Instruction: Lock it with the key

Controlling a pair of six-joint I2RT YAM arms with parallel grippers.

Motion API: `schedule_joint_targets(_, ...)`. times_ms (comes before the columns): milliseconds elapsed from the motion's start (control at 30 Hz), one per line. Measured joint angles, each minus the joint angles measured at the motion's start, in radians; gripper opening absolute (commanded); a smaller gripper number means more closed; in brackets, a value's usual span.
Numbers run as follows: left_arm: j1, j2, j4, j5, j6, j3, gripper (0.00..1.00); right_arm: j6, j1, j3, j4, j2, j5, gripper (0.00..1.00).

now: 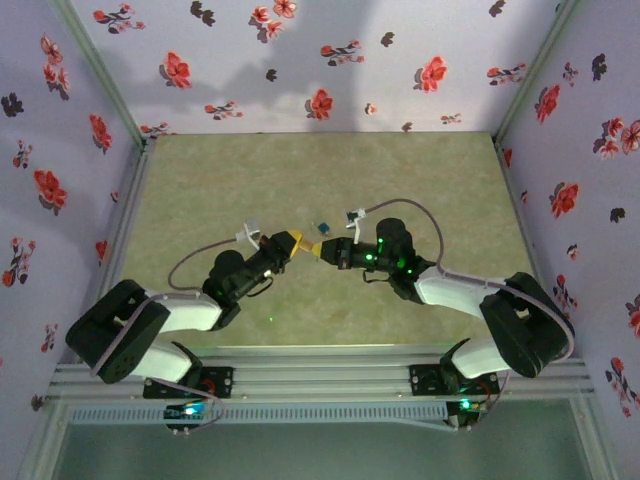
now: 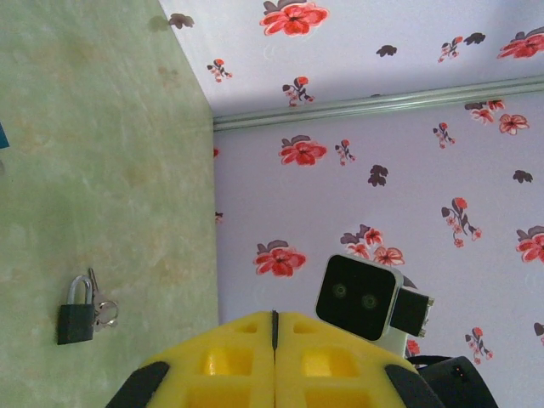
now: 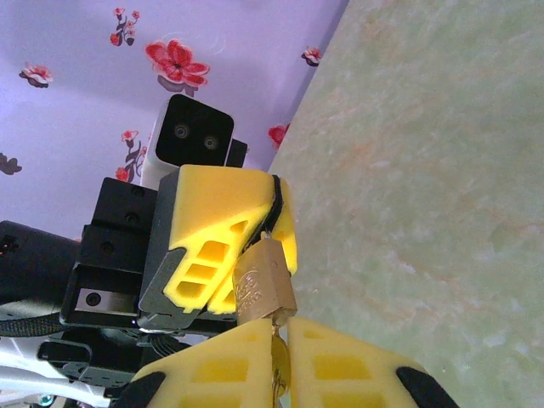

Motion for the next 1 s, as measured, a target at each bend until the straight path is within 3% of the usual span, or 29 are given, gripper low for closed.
schedule_joint_targets(133,0.003,0.000,0.000,-0.001,0.000,0.000,0.00,0.010,0.000,0.000,0.000,0.000,0.000,0.00)
schedule_joint_targets(1000,0.021,-0.044,-0.014,-0.012,0.008,-0.012,0.00,0.013,0.004,0.031,-0.024,0.000,0.001,0.00)
